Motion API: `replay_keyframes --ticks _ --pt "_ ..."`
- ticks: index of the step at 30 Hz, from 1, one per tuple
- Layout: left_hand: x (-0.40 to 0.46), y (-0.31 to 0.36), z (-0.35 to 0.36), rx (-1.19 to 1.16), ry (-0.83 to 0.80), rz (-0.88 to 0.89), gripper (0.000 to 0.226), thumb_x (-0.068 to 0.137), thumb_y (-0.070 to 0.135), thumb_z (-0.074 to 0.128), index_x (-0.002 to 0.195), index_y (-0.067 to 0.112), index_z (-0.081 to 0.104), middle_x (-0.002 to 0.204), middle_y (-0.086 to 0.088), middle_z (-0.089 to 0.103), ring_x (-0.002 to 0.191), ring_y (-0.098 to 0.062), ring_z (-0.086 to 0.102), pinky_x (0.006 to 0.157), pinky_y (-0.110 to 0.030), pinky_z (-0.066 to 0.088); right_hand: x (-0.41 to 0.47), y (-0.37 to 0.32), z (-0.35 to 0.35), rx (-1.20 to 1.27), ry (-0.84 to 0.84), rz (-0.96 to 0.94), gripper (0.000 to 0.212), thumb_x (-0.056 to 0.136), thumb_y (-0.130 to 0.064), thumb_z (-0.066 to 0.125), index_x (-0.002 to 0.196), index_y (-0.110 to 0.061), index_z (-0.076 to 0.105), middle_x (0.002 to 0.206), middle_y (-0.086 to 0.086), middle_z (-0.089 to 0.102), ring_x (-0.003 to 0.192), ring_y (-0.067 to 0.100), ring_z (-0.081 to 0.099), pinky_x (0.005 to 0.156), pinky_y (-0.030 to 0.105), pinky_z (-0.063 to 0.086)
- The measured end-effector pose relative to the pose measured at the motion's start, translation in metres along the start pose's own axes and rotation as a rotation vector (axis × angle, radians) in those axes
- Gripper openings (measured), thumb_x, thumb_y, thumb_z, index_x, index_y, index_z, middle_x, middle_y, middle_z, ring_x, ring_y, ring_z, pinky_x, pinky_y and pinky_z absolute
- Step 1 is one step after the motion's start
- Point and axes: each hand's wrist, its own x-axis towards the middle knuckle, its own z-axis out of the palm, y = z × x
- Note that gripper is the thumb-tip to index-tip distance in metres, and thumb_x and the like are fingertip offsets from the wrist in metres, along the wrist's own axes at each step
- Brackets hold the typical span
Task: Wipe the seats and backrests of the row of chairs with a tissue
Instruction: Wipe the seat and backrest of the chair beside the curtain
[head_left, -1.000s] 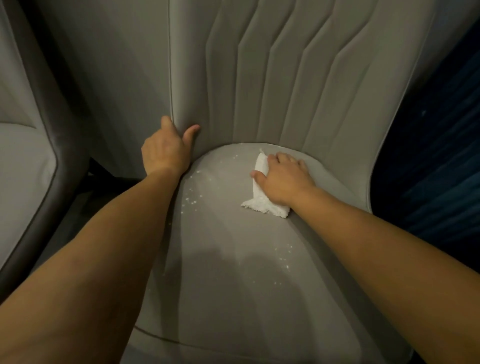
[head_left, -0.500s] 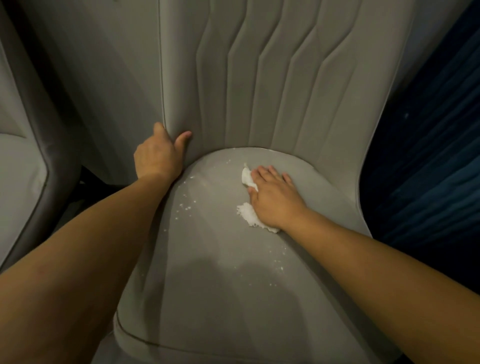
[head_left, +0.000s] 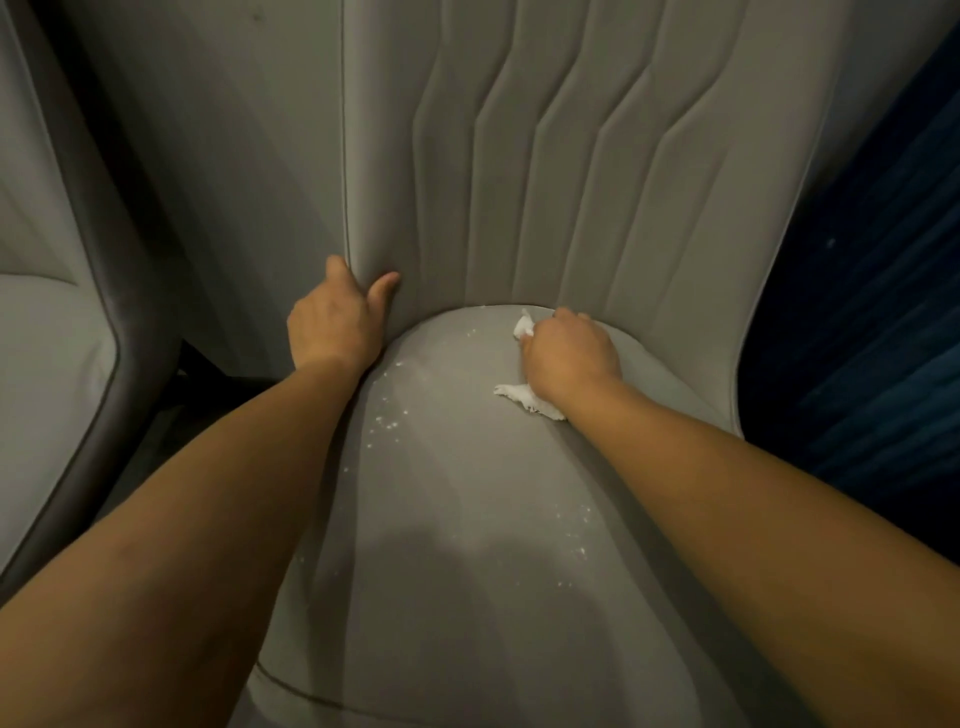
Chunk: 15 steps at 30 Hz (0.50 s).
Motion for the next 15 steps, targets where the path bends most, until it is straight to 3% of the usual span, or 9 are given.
replay_keyframes --ticks 2,4,5,7,9,15 --pt "0.001 -0.001 -0.001 -0.002 0.001 0.003 0.054 0.093 0.064 0.041 0.100 0.011 0.041 0.102 -0.027 0.064 0.094 -0.048 0.059 0.074 -0.048 0.042 0.007 -0.009 0.000 -0.019 0.010 -0.019 0.076 0.088 -0.057 0.063 0.147 -0.013 0.043 0.117 0.013 0.061 0.114 0.035 0.057 0.087 0.036 0.046" --pt "0.001 -0.002 -0.001 -0.002 -0.004 0.012 0.053 0.093 0.064 0.040 0.098 0.012 0.040 0.102 -0.027 0.064 0.094 -0.048 0.058 0.074 -0.048 0.042 0.016 -0.022 0.003 0.071 -0.005 -0.005 0.083 0.089 -0.051 0.068 0.153 -0.010 0.033 0.120 0.012 0.065 0.116 0.033 0.059 0.088 0.034 0.046" --pt "0.002 -0.003 -0.001 -0.003 -0.007 0.017 0.052 0.093 0.064 0.040 0.097 0.012 0.039 0.102 -0.027 0.064 0.094 -0.048 0.058 0.074 -0.048 0.042 0.022 -0.031 0.005 0.154 -0.012 0.013 0.075 0.092 -0.045 0.066 0.151 -0.011 0.036 0.120 0.010 0.066 0.114 0.031 0.060 0.089 0.034 0.046" --pt "0.003 -0.004 -0.001 0.000 -0.012 0.026 0.051 0.094 0.064 0.040 0.097 0.013 0.038 0.101 -0.028 0.064 0.094 -0.049 0.058 0.073 -0.047 0.042 0.028 -0.049 0.008 0.320 0.001 0.037 0.045 0.099 -0.043 0.042 0.137 -0.021 0.050 0.117 0.008 0.067 0.111 0.032 0.062 0.087 0.039 0.047" --pt "0.004 -0.006 -0.001 0.016 -0.012 0.045 0.054 0.094 0.064 0.039 0.100 0.011 0.041 0.102 -0.027 0.064 0.094 -0.048 0.059 0.073 -0.047 0.043 0.034 -0.064 0.013 0.366 0.024 -0.060 0.048 0.095 -0.042 0.023 0.136 -0.030 0.046 0.125 0.005 0.064 0.116 0.033 0.060 0.091 0.045 0.049" --pt "0.010 -0.012 -0.003 0.008 -0.036 0.109 0.062 0.094 0.064 0.039 0.114 0.006 0.047 0.103 -0.024 0.065 0.096 -0.045 0.060 0.076 -0.047 0.048 0.014 -0.094 0.024 0.249 0.071 -0.497 0.041 0.106 -0.034 0.032 0.140 -0.017 0.049 0.146 0.008 0.051 0.134 0.029 0.044 0.108 0.039 0.032"
